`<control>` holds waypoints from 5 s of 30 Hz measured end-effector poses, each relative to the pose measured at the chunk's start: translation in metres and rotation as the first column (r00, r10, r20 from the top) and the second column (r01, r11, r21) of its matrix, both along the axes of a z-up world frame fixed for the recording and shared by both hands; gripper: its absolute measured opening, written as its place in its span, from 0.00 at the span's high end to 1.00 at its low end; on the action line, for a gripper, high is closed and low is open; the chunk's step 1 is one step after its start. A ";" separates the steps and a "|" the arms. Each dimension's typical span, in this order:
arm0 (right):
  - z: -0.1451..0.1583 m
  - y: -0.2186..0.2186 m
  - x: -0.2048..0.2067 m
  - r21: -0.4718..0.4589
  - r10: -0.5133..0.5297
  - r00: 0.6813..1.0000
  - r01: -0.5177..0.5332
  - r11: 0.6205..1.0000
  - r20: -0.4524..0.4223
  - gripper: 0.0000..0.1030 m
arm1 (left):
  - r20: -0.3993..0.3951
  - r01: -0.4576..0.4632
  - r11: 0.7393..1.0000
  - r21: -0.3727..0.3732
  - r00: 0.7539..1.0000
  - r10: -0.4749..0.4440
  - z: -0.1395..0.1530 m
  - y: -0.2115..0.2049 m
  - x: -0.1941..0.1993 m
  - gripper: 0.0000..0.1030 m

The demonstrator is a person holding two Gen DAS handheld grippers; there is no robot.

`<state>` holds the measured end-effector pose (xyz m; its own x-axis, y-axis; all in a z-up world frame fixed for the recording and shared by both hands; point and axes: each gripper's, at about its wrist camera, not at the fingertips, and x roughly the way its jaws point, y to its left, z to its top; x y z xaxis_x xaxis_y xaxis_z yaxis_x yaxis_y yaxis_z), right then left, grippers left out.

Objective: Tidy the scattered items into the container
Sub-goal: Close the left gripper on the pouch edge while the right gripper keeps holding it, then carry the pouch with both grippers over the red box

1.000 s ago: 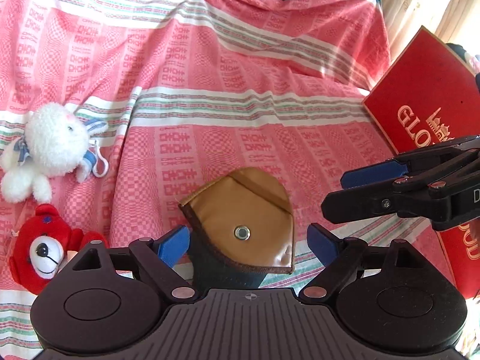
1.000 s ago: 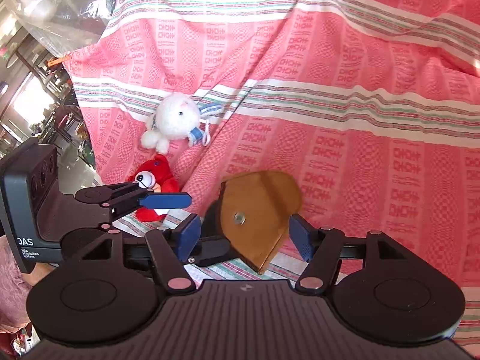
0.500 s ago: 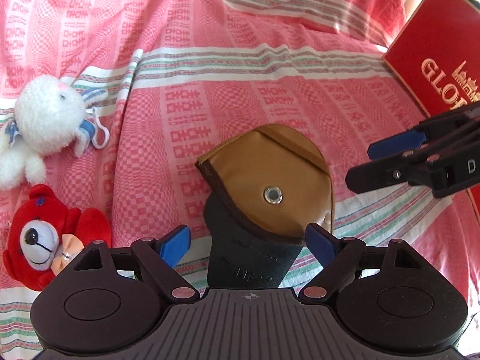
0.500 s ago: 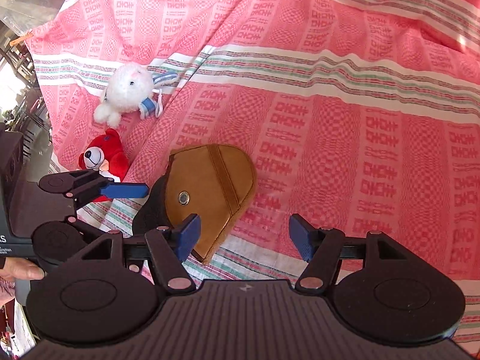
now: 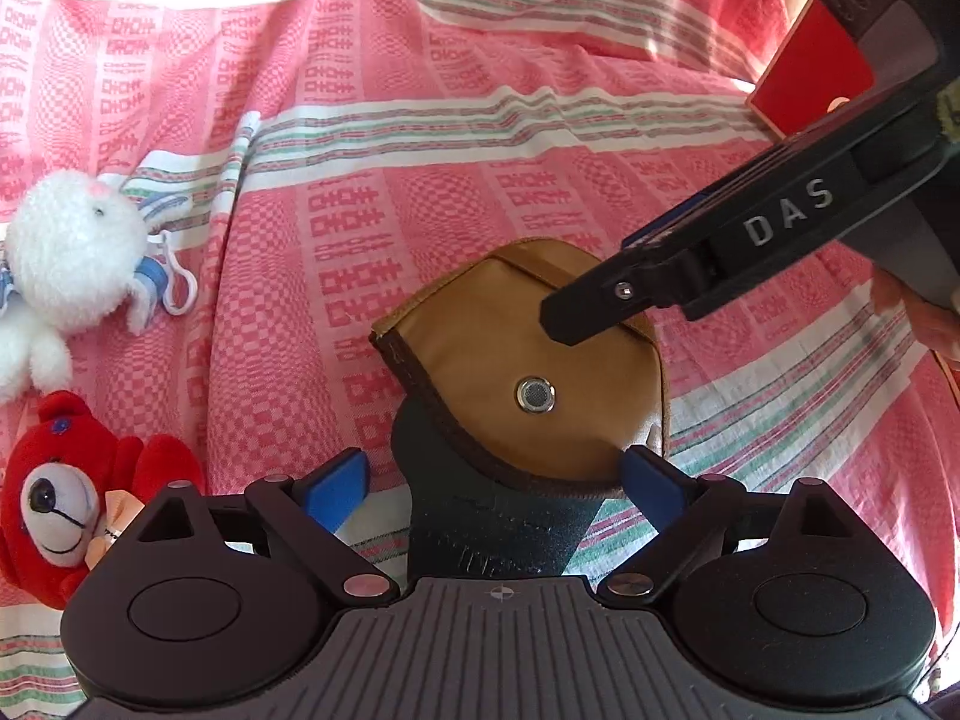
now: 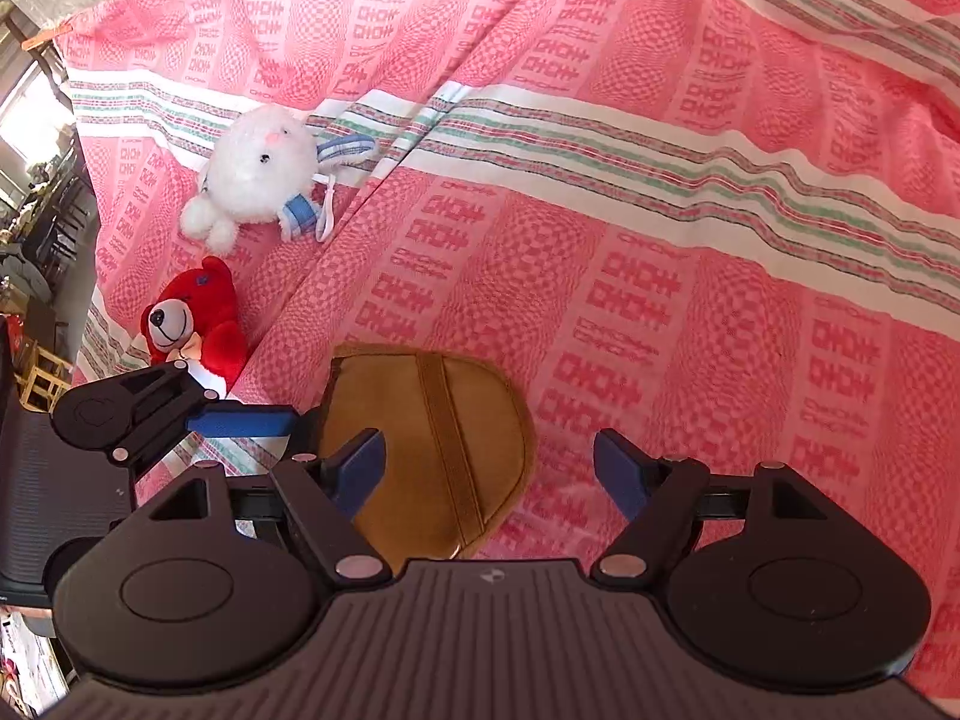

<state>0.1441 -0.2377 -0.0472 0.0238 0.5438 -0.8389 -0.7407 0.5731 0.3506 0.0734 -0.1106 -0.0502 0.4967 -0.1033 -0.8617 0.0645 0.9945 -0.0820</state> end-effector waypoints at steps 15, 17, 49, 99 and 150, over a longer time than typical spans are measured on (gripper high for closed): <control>0.022 -0.011 -0.023 0.105 0.156 0.986 -0.162 0.981 0.064 0.61 | 0.011 0.061 0.996 -0.064 0.998 -0.061 0.000 0.002 0.002 0.03; 0.025 -0.016 -0.027 0.109 0.161 0.984 -0.168 0.980 0.070 0.61 | 0.024 0.109 0.992 -0.063 0.994 -0.107 0.002 -0.005 0.000 0.15; 0.046 -0.052 -0.016 -0.090 -0.166 0.986 0.167 0.982 0.013 0.25 | 0.144 0.270 0.958 0.092 0.949 -0.281 0.037 -0.072 -0.030 0.67; 0.030 -0.109 -0.062 -0.081 -0.573 0.810 0.568 0.819 -0.122 0.57 | -0.046 0.273 0.961 0.044 0.961 -0.271 0.020 -0.118 -0.026 0.80; 0.240 -0.336 -0.172 0.369 -0.867 0.472 0.787 0.495 0.157 0.56 | 0.393 0.637 0.762 0.121 0.674 -0.626 0.210 -0.306 -0.066 0.76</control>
